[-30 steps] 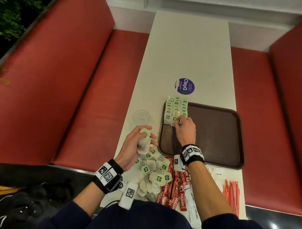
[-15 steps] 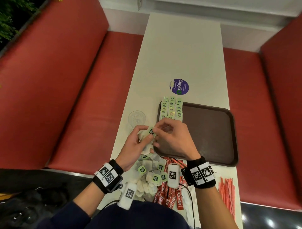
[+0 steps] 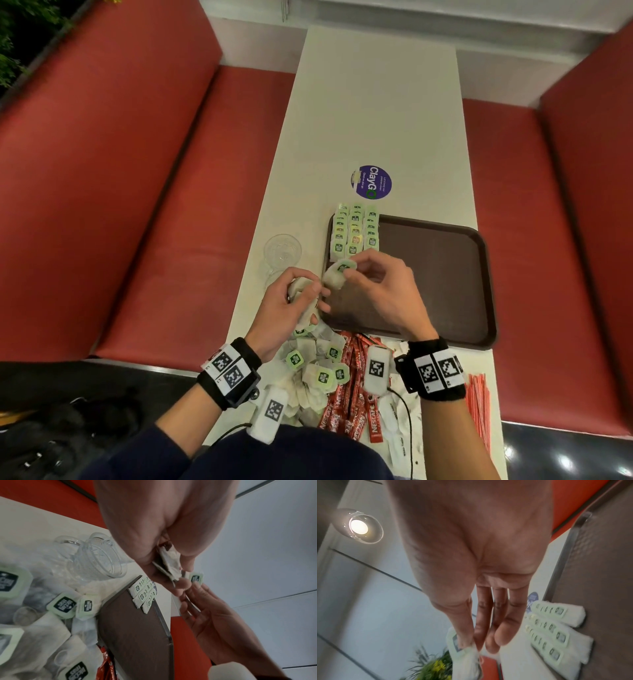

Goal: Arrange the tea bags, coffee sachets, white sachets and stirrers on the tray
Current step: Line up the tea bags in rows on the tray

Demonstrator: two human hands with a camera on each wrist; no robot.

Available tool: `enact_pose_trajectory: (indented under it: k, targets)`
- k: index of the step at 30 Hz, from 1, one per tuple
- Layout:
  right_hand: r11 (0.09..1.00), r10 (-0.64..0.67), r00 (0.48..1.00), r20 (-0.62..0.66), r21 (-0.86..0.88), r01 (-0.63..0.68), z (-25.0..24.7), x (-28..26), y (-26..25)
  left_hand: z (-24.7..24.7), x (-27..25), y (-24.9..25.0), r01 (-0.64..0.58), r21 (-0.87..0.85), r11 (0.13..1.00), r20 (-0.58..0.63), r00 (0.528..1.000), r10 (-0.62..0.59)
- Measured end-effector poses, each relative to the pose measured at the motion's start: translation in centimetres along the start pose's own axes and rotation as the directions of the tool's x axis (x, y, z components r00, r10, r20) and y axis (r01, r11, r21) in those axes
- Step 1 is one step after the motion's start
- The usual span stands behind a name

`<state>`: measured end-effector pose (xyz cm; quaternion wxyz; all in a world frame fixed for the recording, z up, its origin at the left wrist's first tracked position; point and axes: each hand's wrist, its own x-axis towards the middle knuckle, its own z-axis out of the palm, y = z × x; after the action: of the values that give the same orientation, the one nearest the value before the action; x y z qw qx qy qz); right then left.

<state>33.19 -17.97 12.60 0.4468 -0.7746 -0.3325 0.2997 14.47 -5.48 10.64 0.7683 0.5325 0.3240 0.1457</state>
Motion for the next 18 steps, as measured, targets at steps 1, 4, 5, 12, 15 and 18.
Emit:
enact_pose_trajectory:
  k: [1, 4, 5, 12, 15, 18]
  targets:
    - [1.0, 0.015, 0.998, -0.062, -0.022, -0.016, -0.7, 0.5, 0.9, -0.1, 0.0, -0.1, 0.008, -0.008, 1.0, -0.012, 1.0, -0.008]
    - [0.986, 0.06, 0.982, -0.181, -0.14, -0.086, -2.7, 2.6, 4.8, -0.6, -0.2, -0.3, 0.036, -0.045, 0.998, -0.043, 0.998, -0.038]
    - [0.977, 0.072, 0.979, -0.189, -0.187, -0.107, -3.1, 3.4, 6.2, -0.8, -0.3, -0.3, 0.043, -0.055, 0.998, -0.047, 0.998, -0.046]
    - [0.904, 0.195, 0.98, -0.035, -0.38, -0.194, -3.5, 8.3, 10.8, -1.4, -0.5, -0.5, 0.054, -0.08, 0.995, -0.069, 0.996, -0.06]
    - [0.892, 0.204, 0.977, -0.066, -0.398, -0.213, -2.6, 9.7, 11.9, -1.5, -0.4, -0.6, 0.06, -0.08, 0.995, -0.079, 0.995, -0.067]
    - [0.892, 0.188, 0.974, -0.129, -0.393, -0.225, -1.8, 10.6, 12.5, -1.7, -0.4, -0.6, 0.061, -0.078, 0.995, -0.088, 0.994, -0.067]
